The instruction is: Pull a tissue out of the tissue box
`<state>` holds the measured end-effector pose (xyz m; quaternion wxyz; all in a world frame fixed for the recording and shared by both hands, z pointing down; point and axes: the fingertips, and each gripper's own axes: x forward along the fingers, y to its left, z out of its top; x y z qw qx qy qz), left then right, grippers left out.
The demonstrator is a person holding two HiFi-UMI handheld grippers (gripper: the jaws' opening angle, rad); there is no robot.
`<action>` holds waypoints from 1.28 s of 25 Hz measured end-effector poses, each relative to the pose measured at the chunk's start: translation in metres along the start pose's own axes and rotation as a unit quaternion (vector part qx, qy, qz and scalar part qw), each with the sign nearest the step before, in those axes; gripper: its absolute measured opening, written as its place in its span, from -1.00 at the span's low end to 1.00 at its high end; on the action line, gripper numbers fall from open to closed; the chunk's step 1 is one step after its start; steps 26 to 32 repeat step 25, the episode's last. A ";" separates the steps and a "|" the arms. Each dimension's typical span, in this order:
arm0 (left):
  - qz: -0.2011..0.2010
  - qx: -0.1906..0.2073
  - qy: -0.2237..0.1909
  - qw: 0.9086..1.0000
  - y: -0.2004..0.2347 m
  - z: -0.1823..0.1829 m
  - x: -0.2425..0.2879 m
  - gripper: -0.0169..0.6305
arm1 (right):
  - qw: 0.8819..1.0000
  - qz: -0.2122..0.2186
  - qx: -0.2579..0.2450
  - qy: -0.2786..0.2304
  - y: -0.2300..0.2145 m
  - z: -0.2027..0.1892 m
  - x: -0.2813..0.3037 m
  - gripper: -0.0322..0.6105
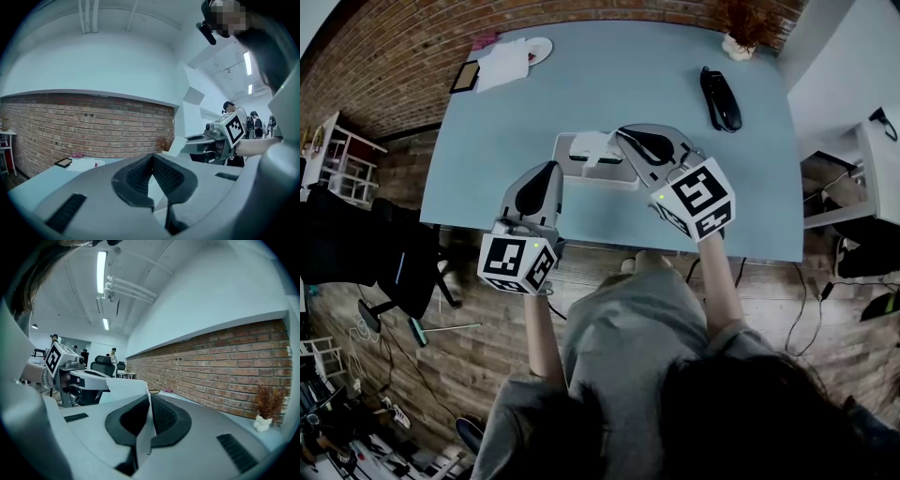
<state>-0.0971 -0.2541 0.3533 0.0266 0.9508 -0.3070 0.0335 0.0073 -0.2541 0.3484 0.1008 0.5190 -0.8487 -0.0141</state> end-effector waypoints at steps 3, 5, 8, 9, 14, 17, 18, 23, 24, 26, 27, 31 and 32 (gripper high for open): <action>-0.004 0.000 0.000 1.000 -0.003 -0.001 0.001 -0.94 | 1.000 -0.005 0.000 -0.003 -0.001 0.001 -0.003 -0.90; -0.005 0.000 0.000 1.000 -0.004 0.000 0.001 -0.94 | 1.000 -0.006 -0.001 -0.005 -0.001 0.002 -0.004 -0.90; -0.006 0.001 -0.001 1.000 -0.004 0.001 0.001 -0.94 | 1.000 -0.005 -0.003 -0.007 0.000 0.003 -0.006 -0.90; -0.005 0.002 -0.002 1.000 -0.003 0.001 0.001 -0.94 | 1.000 -0.005 -0.004 -0.008 0.000 0.004 -0.005 -0.90; -0.002 0.003 -0.005 1.000 0.000 0.003 0.002 -0.94 | 1.000 -0.003 -0.003 -0.013 0.000 0.005 -0.003 -0.90; 0.000 0.004 -0.006 1.000 0.001 0.004 0.003 -0.94 | 1.000 -0.003 -0.003 -0.015 -0.002 0.005 -0.002 -0.90; 0.000 0.004 -0.006 1.000 0.001 0.004 0.002 -0.94 | 1.000 -0.002 -0.003 -0.016 -0.002 0.005 -0.002 -0.90; 0.003 0.005 -0.006 1.000 0.006 0.004 0.002 -0.94 | 1.000 -0.001 -0.001 -0.023 -0.002 0.006 0.002 -0.90; 0.003 0.006 -0.006 1.000 0.006 0.004 0.002 -0.94 | 1.000 -0.001 -0.001 -0.025 -0.002 0.006 0.002 -0.90; 0.003 0.007 -0.007 1.000 0.007 0.004 0.003 -0.94 | 1.000 -0.001 -0.001 -0.027 -0.002 0.007 0.002 -0.90; 0.003 0.007 -0.007 1.000 0.007 0.004 0.003 -0.94 | 1.000 -0.001 -0.001 -0.027 -0.002 0.007 0.002 -0.90; 0.003 0.007 -0.007 1.000 0.007 0.004 0.003 -0.94 | 1.000 -0.001 -0.001 -0.027 -0.002 0.007 0.002 -0.90; 0.003 0.007 -0.007 1.000 0.007 0.004 0.003 -0.94 | 1.000 -0.001 -0.001 -0.027 -0.002 0.007 0.002 -0.90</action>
